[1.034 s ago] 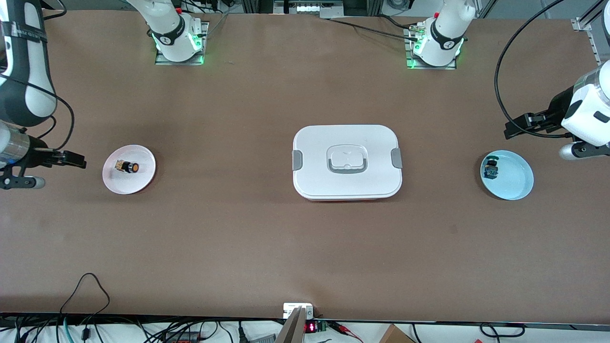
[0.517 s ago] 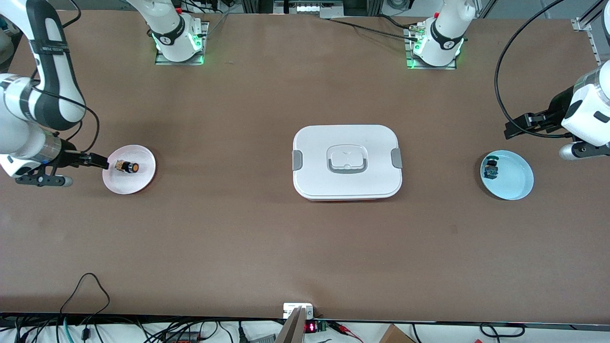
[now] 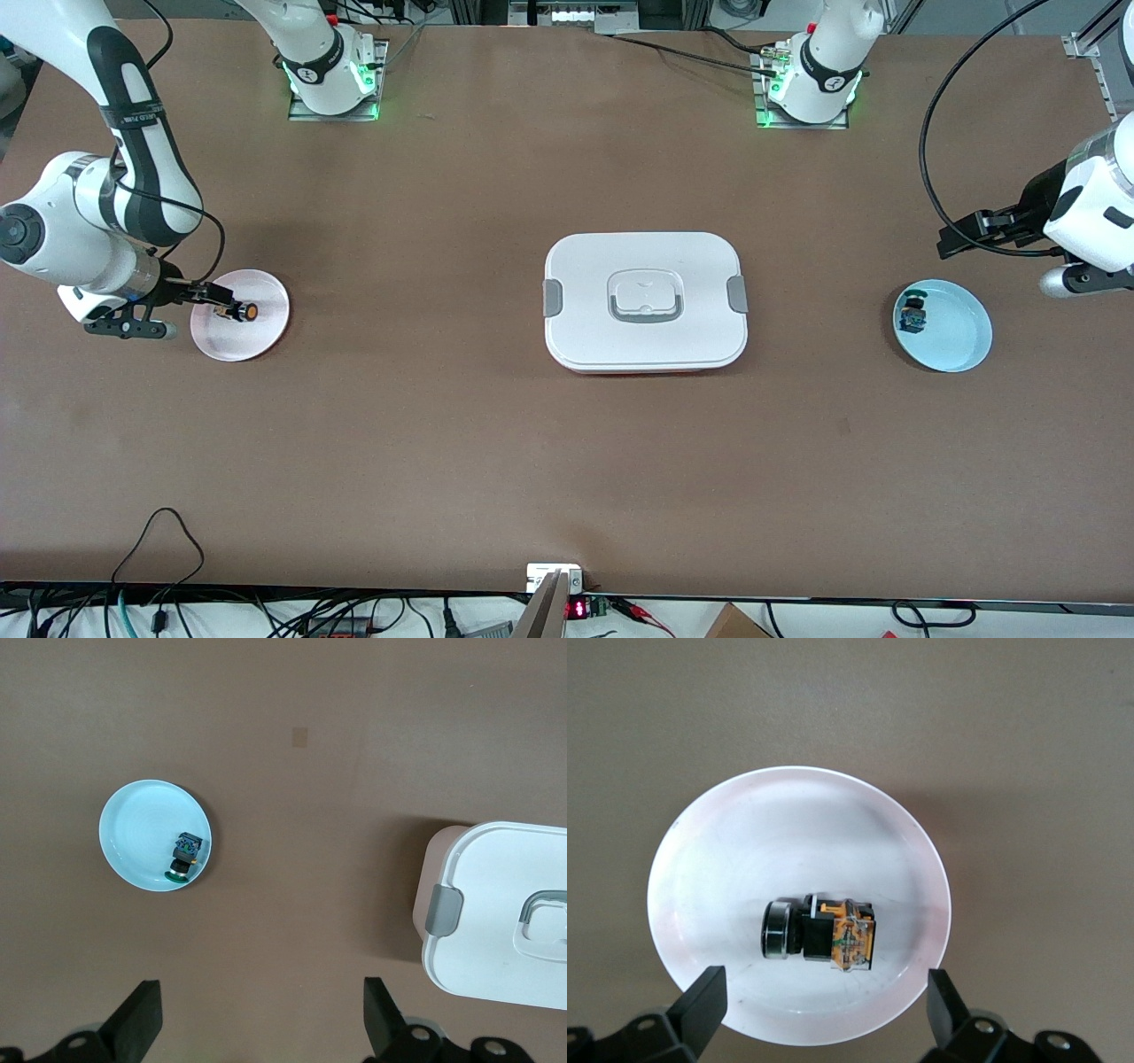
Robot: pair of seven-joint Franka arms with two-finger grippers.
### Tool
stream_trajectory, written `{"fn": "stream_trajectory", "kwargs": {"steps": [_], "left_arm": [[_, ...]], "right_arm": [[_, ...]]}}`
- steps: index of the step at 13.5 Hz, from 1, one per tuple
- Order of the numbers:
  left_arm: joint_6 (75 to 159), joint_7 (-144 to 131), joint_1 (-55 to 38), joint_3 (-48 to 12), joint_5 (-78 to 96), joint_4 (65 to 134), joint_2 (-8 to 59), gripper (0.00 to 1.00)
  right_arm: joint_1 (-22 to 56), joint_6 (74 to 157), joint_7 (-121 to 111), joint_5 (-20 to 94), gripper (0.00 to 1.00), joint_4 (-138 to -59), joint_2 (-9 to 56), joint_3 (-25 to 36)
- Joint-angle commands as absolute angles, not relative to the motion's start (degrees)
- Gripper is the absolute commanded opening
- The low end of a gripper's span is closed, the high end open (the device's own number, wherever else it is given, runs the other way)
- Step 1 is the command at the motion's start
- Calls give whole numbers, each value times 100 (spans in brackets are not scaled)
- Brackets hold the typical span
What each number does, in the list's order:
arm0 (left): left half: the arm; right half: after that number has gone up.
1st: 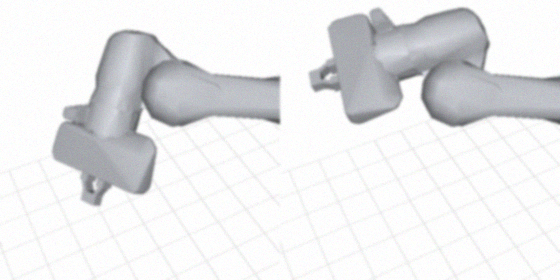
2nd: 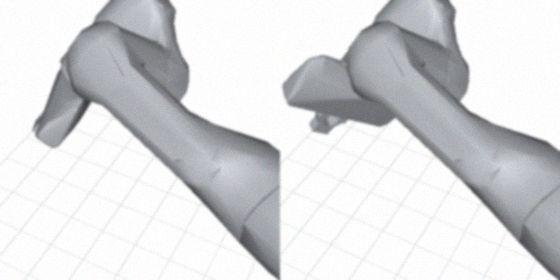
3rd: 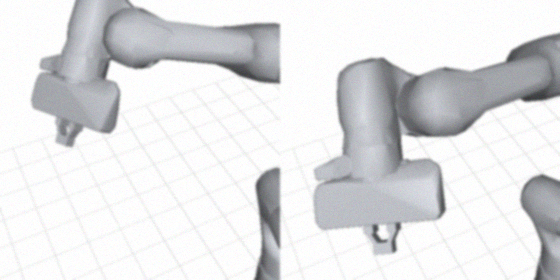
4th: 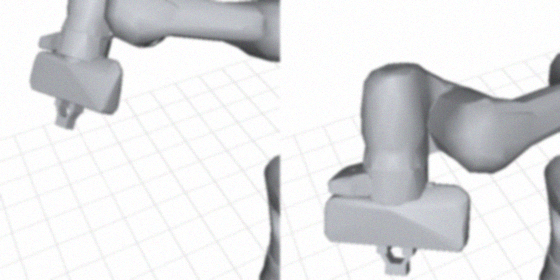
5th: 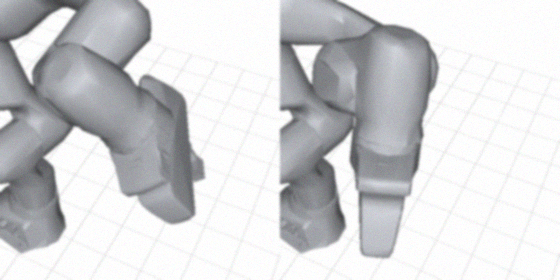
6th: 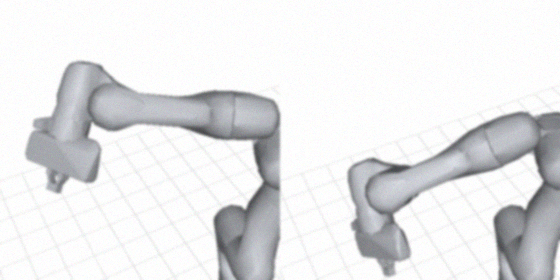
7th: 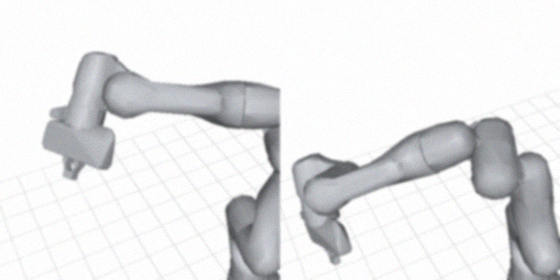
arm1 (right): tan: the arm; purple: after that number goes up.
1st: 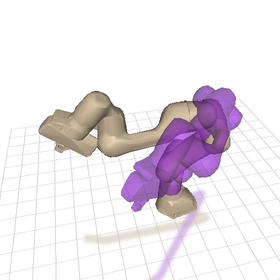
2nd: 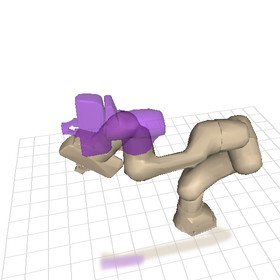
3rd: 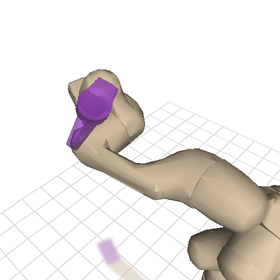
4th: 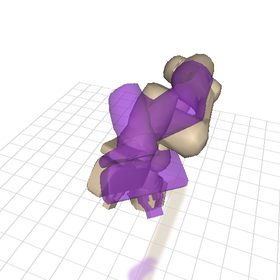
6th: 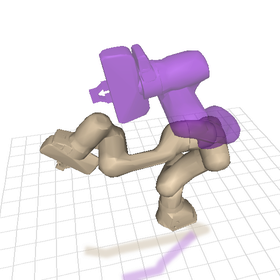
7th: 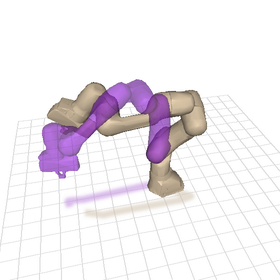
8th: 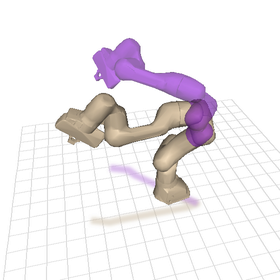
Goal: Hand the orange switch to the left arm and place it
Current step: 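Lower the right gripper around the orange switch and close it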
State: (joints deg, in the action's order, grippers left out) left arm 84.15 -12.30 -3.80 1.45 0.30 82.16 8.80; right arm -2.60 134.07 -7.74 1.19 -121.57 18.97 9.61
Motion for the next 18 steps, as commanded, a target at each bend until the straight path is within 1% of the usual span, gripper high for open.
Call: {"fn": "stream_trajectory", "kwargs": {"steps": [1,6,18], "left_arm": [[8367,-1204,-360,149,79,8060,949,100],[8367,-1204,-360,149,79,8060,949,100],[8367,-1204,-360,149,70,8060,949,100]], "right_arm": [[-316,13570,-633,176,100,-12217,1995,914],[-334,13719,-615,193,100,-12217,2232,914],[-290,13983,-422,220,100,-12217,2443,879]]}}
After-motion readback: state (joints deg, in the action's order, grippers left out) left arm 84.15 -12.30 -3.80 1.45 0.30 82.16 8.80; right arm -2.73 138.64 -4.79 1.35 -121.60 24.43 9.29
